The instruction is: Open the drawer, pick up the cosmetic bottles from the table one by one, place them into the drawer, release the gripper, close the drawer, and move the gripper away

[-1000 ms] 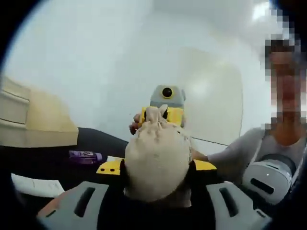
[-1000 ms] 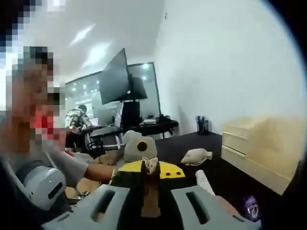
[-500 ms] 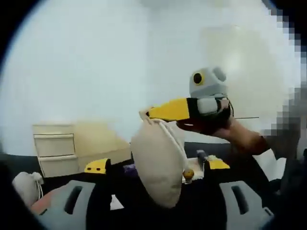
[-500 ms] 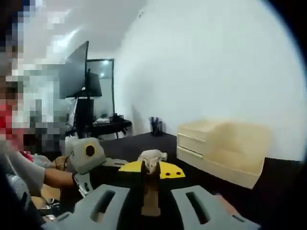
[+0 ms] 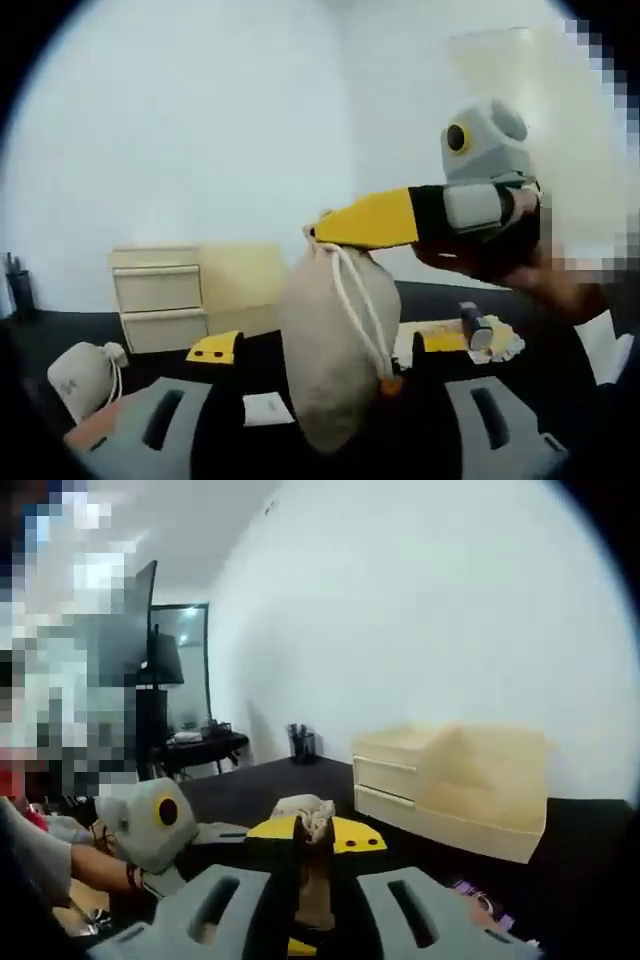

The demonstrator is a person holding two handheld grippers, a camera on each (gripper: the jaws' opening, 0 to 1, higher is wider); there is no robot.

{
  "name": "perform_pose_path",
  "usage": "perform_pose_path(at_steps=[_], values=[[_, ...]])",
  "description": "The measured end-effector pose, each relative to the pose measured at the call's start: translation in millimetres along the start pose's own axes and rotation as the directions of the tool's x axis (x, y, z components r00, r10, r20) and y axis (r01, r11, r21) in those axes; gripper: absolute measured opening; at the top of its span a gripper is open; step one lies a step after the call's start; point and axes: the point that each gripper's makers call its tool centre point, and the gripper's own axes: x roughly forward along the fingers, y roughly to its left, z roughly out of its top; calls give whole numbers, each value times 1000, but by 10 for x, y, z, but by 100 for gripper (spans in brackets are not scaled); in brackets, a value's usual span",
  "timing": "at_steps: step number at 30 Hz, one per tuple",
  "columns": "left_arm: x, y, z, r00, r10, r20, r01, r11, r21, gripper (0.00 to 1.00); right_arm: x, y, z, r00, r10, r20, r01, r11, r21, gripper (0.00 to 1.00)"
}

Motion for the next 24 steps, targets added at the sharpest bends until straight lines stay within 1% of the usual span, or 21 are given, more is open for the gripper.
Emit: perform_pose_path(at_steps=[2,4,5,6,7,8,10,11,12,13,15,17,18,19,20,21,22,23,24], values=[[-18,-2,26,1000,14,10,-14,1000,9,57,9,18,9,1000,-8,9,8,1000,2,7],[-14,19,31,1000,20,8,-20,1000,16,51,37,41,-6,1000,-2,-1,2,1000,2,7],[-24,29,30,999,32,10,-32,999,22,46,53,52,-15,1000,4,-5,-4,1000,28,7],[-36,18,35,999,29,13,-30,999,32,41,63,53,-14,1000,10,-4,-10,999,43,7],[-40,20,32,1000,28,9,-28,999,33,37,62,50,2,1000,9,5,-10,999,53,7],[-47,27,42,999,34,15,-35,999,37,37,63,49,5,1000,11,5,-11,998,56,7],[-56,36,54,999,28,16,-28,999,35,35,61,62,9,1000,19,9,-19,998,59,7],[-57,28,53,1000,23,17,-23,1000,21,34,57,85,18,999,35,21,-36,998,44,8],[-63,14,57,1000,11,17,-11,1000,5,33,58,111,30,998,59,32,-59,998,1,9],[-67,1,50,1000,1,10,0,1000,-19,33,54,111,26,998,65,24,-64,998,-22,11],[-78,-5,63,1000,-11,8,11,998,-56,32,42,120,40,997,77,25,-77,997,-19,14],[-84,18,68,1000,-18,5,19,997,-75,31,10,87,80,997,77,31,-76,997,-19,17],[-93,22,77,1000,-25,9,25,994,-102,31,-5,74,104,996,77,35,-76,997,-22,18],[-96,-7,87,998,-53,16,55,989,-134,31,-19,60,126,996,79,37,-78,997,-29,21],[-107,-59,111,994,-105,30,108,980,-164,31,-37,83,161,993,107,48,-104,993,-55,24],[-122,-137,122,989,-140,45,146,970,-194,31,-65,68,178,993,108,50,-105,993,-48,27],[-132,-173,133,984,-168,52,175,962,-210,31,-93,74,204,991,123,57,-120,991,-51,28],[-149,-216,152,976,-211,61,220,947,-233,31,-134,123,244,983,170,71,-166,984,-62,29],[-166,-242,184,969,-235,79,248,936,-249,31,-166,138,237,980,190,58,-188,981,-51,29]])
